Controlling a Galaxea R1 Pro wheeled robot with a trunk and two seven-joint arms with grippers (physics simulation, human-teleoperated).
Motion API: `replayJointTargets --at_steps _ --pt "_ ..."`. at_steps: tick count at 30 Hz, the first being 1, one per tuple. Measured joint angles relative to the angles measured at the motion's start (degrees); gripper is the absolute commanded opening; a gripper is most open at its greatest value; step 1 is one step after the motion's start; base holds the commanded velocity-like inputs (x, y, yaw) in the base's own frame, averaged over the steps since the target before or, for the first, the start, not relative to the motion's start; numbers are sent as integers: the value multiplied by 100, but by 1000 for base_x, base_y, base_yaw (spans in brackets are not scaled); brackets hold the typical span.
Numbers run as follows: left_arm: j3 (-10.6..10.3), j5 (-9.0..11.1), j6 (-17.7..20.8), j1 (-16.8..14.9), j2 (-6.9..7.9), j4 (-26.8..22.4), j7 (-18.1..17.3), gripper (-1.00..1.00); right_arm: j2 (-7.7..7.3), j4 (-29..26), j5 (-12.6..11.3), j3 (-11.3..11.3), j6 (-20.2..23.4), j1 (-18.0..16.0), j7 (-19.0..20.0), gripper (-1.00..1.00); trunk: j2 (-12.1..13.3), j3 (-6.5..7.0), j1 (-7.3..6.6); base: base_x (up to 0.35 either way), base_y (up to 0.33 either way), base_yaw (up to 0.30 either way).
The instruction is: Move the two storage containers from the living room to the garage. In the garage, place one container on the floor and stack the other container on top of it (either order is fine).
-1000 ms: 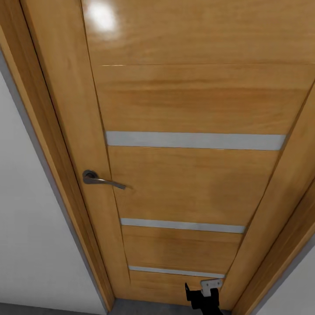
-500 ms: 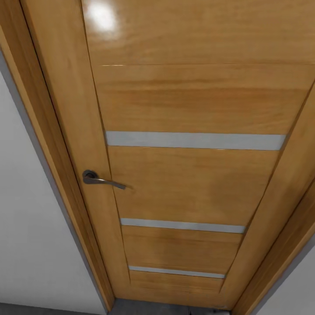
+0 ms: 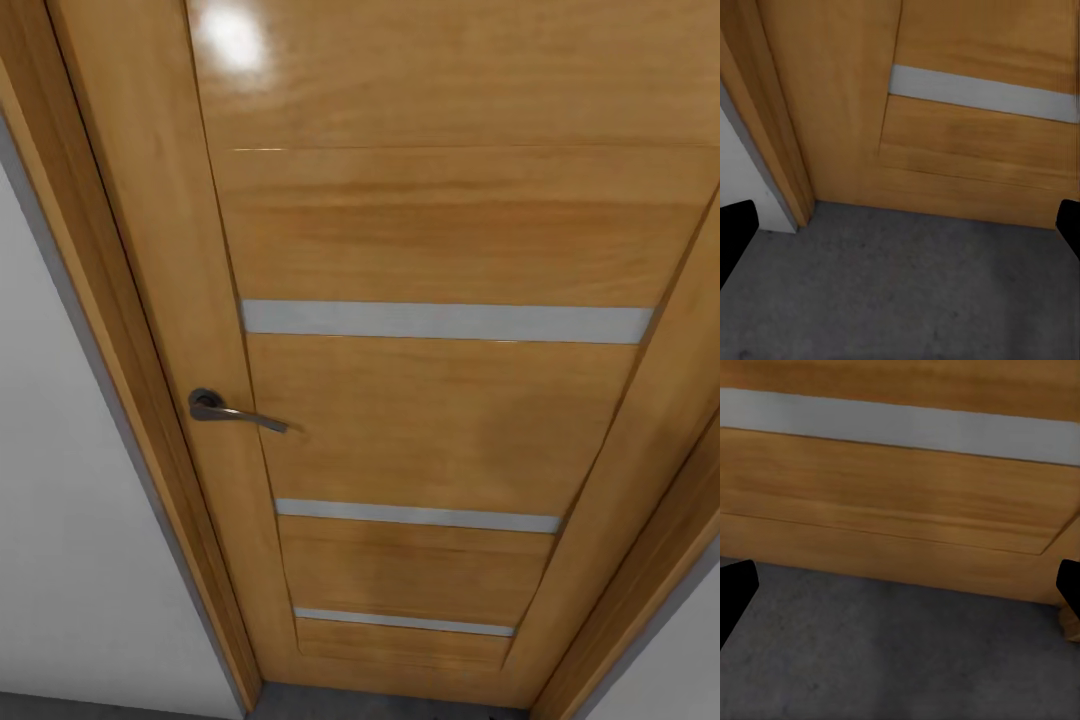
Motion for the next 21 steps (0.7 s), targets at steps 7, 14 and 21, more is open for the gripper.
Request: replayJointTargets --at_steps 7,14,21 --pt "-19 -1 491 -24 -104 -808 3 100 6 14 2 6 -5 0 0 100 0 0 0 0 0 0" --pt "-30 1 1292 -601 -131 -1152 3 100 8 17 6 14 -5 0 0 100 0 0 0 0 0 0" --pt "-320 -2 1470 -897 -191 -1162 -62 100 14 17 9 17 0 0 5 100 0 0 0 0 0 0"
